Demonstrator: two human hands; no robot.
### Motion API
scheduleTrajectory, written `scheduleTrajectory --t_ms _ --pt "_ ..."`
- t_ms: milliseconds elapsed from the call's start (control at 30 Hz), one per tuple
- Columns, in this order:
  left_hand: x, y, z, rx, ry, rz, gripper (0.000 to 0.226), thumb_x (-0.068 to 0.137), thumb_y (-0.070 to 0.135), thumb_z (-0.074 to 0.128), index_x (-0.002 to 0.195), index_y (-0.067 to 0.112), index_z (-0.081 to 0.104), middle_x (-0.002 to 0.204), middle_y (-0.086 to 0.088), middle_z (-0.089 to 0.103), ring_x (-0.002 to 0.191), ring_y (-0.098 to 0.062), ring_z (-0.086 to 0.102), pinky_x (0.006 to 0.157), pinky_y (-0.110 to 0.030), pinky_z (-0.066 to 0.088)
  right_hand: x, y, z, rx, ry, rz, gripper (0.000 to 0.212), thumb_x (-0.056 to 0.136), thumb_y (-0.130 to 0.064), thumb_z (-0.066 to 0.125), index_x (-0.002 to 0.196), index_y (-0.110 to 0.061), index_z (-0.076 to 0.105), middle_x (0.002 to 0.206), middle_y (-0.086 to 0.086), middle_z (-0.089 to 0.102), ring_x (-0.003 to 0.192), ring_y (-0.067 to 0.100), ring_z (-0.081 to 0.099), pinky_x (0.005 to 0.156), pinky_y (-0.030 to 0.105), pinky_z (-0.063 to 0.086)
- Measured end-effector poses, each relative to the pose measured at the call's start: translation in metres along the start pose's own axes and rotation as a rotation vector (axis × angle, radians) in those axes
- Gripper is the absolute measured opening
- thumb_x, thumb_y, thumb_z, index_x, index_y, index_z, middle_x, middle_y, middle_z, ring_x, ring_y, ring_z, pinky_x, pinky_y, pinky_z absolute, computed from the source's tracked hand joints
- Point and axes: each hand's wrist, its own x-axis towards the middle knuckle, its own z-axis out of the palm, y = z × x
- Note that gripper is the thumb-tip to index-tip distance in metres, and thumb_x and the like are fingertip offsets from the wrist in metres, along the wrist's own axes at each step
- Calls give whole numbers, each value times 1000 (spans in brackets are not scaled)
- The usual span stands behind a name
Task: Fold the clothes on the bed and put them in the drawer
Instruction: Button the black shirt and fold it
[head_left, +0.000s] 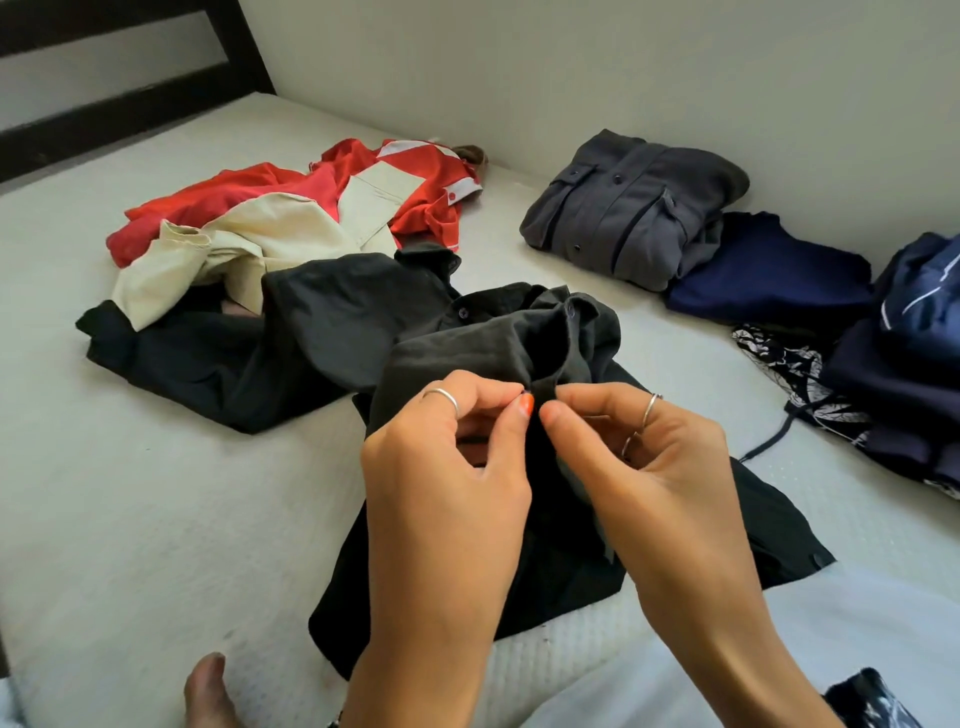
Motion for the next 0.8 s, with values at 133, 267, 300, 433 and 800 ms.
scheduleTrajectory --t_ms 133,267,300,433,800 --pt "3 -2 0 -65 -24 -53 6 82 16 73 79 21 73 67 13 70 67 3 67 60 -7 48 3 0 -1 54 -39 -7 23 94 -9 55 82 -15 74 75 2 72 72 7 68 68 17 53" --pt "1 -4 1 -174 -85 -141 5 83 17 72 80 20 74 71 15 71 69 2 68 60 -7 49 5 1 -2 50 -23 25 21 89 -6 61 76 -17 72 65 -1 68 62 5 63 63 14 51" --pt "1 -5 2 -190 -90 -156 5 83 17 71 81 20 74 72 15 72 70 2 68 60 -7 49 5 1 -2 31 -33 24 19 87 -6 62 75 -17 71 63 -1 67 61 5 62 62 14 51" --pt "0 -10 4 -190 -95 -184 7 86 16 69 84 20 74 74 14 72 72 2 68 61 -7 49 6 3 -2 1 -62 40 14 83 -7 64 74 -16 69 64 2 66 63 10 63 63 18 54" --pt "-2 -6 12 -396 -242 -365 13 83 30 70 83 18 75 76 5 75 76 -7 72 71 -22 55 4 20 6 -415 61 -311 10 85 -7 66 81 -17 63 76 -8 63 71 5 62 61 11 47"
